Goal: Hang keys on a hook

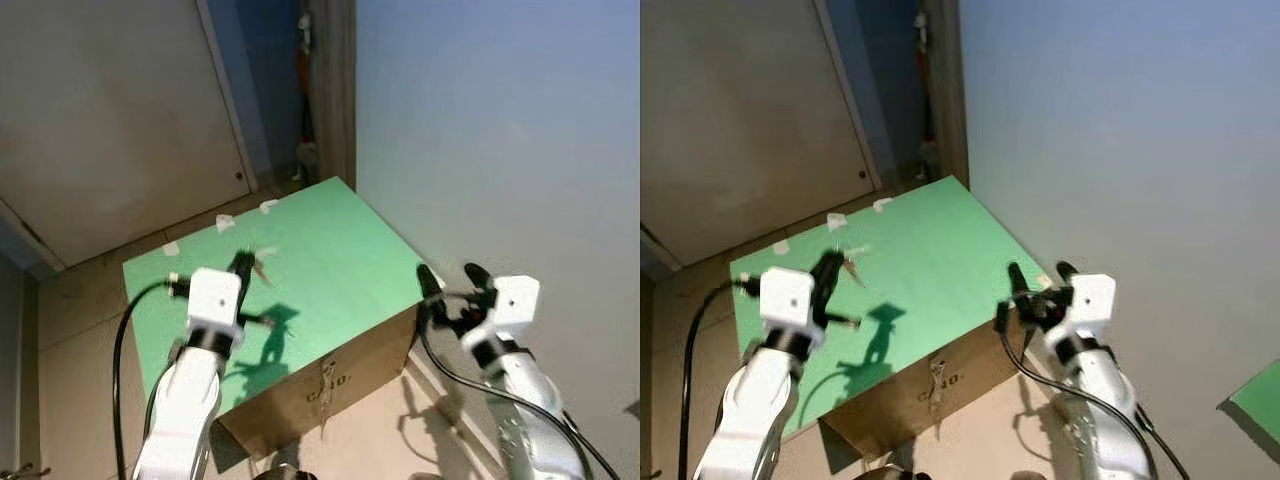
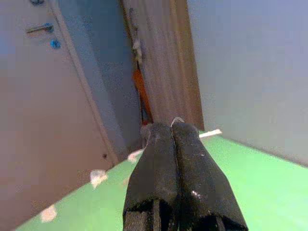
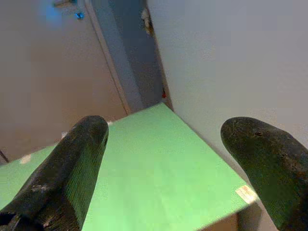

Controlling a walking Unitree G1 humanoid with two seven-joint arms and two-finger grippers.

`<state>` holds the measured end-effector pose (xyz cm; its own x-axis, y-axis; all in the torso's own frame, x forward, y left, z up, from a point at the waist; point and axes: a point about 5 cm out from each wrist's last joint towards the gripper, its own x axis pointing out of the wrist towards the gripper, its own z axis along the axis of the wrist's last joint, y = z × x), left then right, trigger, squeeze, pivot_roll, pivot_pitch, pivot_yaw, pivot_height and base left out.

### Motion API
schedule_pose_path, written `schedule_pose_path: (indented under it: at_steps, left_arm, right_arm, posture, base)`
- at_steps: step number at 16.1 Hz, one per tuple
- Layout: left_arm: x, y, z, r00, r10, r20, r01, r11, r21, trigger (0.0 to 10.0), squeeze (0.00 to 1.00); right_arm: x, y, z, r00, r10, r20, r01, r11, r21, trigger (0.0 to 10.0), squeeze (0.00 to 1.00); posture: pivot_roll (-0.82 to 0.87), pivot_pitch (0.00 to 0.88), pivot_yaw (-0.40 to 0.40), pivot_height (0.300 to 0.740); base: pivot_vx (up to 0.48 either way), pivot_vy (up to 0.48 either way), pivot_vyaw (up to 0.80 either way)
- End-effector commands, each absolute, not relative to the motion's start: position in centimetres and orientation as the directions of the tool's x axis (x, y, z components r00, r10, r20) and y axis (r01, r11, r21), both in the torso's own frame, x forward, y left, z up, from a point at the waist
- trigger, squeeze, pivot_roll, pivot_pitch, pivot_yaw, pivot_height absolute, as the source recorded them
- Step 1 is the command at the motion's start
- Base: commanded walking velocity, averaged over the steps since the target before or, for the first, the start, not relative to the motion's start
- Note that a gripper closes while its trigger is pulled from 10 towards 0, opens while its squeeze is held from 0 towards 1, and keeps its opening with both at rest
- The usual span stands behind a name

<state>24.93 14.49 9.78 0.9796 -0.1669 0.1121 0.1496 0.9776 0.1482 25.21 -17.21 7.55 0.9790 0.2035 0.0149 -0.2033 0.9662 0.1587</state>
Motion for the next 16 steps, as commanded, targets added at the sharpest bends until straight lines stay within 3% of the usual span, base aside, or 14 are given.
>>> schedule_pose_path:
  at_steps: [1,5,16]
  left_arm:
    - [25.1,15.1,9.4,0.985,-0.151,0.088,0.138,0.981,0.139,0.0,0.00]
    - [25.8,14.6,10.1,0.980,-0.170,0.099,0.156,0.978,0.136,0.0,0.00]
    - [26.5,14.3,10.6,0.983,-0.154,0.101,0.143,0.984,0.106,0.0,0.00]
  right_arm:
    - [25.5,-16.8,7.9,0.977,0.211,0.024,-0.212,0.960,0.184,10.0,0.00]
    - [26.0,-16.5,8.1,0.976,0.214,0.028,-0.215,0.955,0.203,10.0,0.00]
    - [26.2,-16.2,7.9,0.972,0.235,0.011,-0.232,0.949,0.214,10.0,0.00]
  posture:
    - [-0.23,0.000,0.134,0.740]
    - [-0.23,0.000,0.140,0.740]
    - [-0.22,0.000,0.132,0.740]
  base:
    - [0.000,0.000,0.00]
    - [0.000,0.000,0.00]
    - [-0.269,0.000,0.00]
